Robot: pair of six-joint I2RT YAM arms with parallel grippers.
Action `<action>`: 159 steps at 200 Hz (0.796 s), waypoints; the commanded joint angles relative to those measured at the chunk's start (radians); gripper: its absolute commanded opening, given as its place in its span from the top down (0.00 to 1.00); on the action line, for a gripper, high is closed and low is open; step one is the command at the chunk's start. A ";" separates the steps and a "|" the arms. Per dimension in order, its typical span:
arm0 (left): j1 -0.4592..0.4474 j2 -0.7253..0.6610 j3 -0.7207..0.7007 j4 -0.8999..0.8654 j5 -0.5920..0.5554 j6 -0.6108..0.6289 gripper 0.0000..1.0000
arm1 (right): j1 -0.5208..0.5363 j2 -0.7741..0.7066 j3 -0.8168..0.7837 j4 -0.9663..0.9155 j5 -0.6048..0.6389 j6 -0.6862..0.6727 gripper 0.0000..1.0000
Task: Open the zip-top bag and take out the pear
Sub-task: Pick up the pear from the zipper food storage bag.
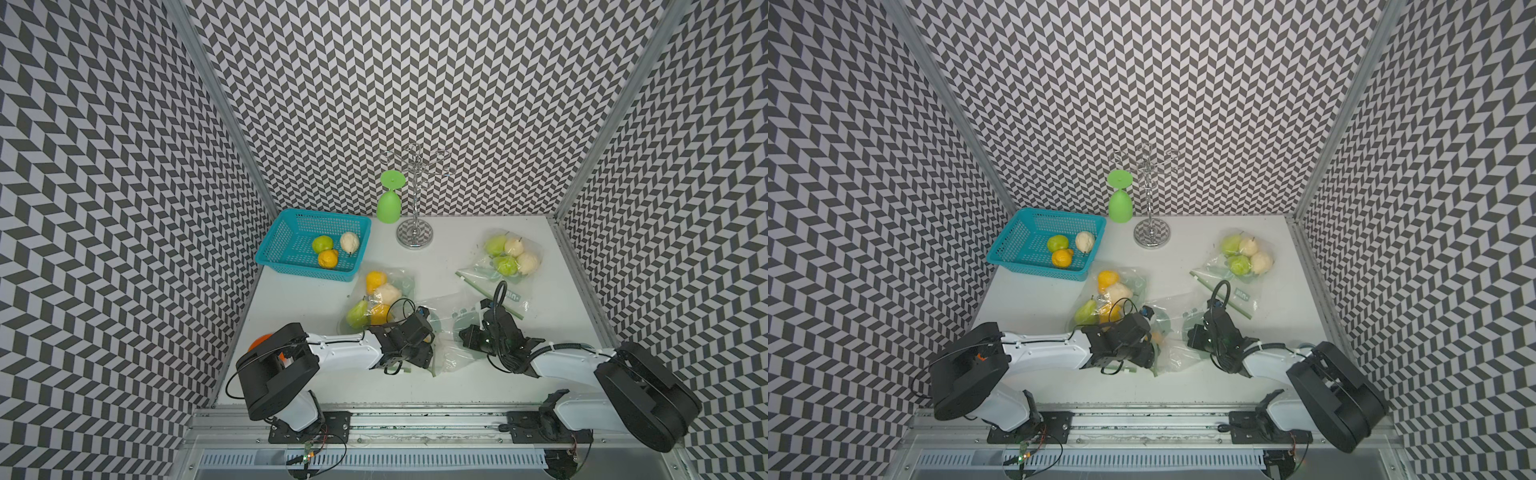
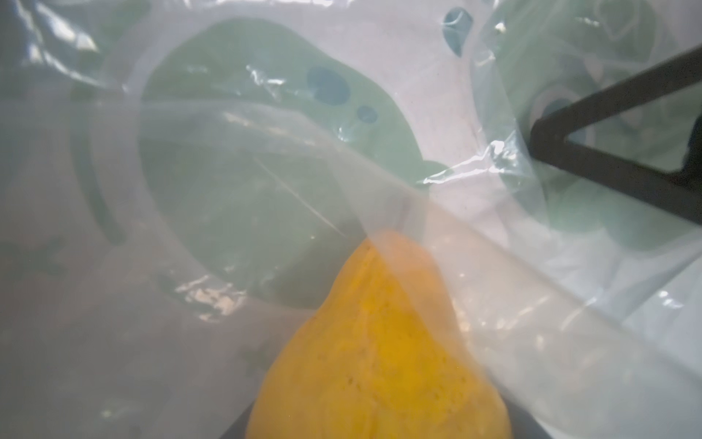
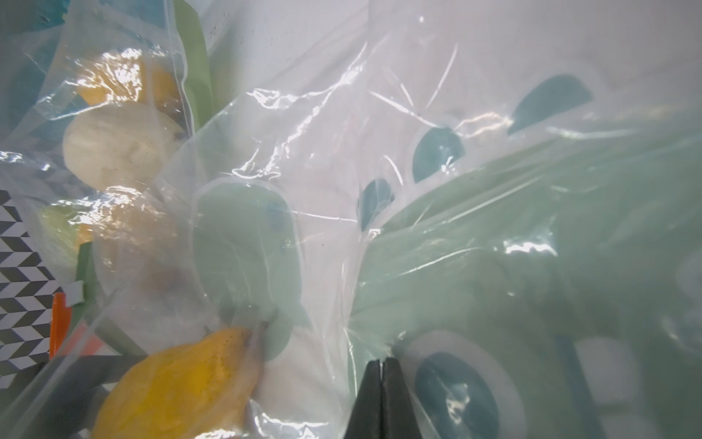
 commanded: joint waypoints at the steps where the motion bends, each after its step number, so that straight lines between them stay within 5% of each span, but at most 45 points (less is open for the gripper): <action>1: 0.018 -0.024 -0.022 -0.099 -0.043 0.006 0.41 | -0.005 -0.005 -0.028 -0.087 0.047 0.019 1.00; 67: 0.076 -0.218 -0.017 -0.131 0.057 0.010 0.45 | -0.039 -0.070 -0.055 -0.093 0.090 0.081 1.00; 99: 0.174 -0.331 0.023 -0.204 0.162 0.047 0.45 | -0.076 -0.082 -0.052 -0.083 0.071 0.083 1.00; 159: 0.398 -0.452 0.136 -0.354 0.121 0.126 0.45 | -0.125 -0.071 0.013 -0.086 0.065 0.062 1.00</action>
